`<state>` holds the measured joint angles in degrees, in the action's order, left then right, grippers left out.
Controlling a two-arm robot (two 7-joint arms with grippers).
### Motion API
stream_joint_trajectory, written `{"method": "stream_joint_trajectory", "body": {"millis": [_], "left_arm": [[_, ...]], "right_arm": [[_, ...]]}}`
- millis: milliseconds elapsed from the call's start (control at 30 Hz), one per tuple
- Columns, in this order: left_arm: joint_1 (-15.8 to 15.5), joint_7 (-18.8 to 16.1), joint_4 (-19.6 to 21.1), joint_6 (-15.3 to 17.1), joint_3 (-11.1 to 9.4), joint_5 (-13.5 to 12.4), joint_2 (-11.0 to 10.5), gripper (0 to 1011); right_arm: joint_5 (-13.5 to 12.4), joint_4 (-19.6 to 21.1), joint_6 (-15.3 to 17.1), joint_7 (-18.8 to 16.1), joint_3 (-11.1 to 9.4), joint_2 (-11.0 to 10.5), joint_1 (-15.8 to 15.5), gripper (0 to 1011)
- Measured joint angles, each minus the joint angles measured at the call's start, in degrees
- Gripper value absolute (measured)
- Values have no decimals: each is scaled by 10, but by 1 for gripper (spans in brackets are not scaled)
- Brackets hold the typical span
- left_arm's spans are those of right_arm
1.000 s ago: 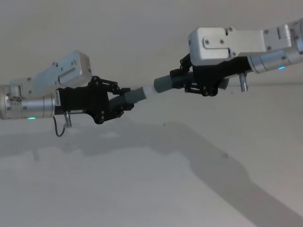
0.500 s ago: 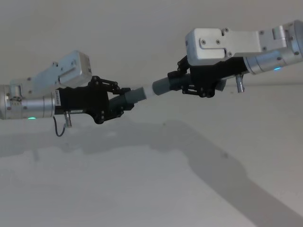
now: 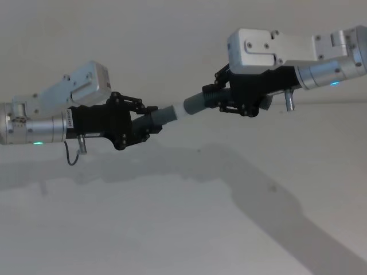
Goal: Use both hands to pick up one end of the pipe from the table, align the ends, and insert them.
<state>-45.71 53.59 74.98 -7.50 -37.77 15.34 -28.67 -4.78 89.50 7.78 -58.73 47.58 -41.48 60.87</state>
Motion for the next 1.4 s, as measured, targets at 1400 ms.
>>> {"method": "stream_joint_trajectory", "body": {"millis": [1400], "left_arm": [[0,1,0,-1,0,1,1,336]], "right_arm": [[-82,-51,11,5,-8,16,-20,0]]}}
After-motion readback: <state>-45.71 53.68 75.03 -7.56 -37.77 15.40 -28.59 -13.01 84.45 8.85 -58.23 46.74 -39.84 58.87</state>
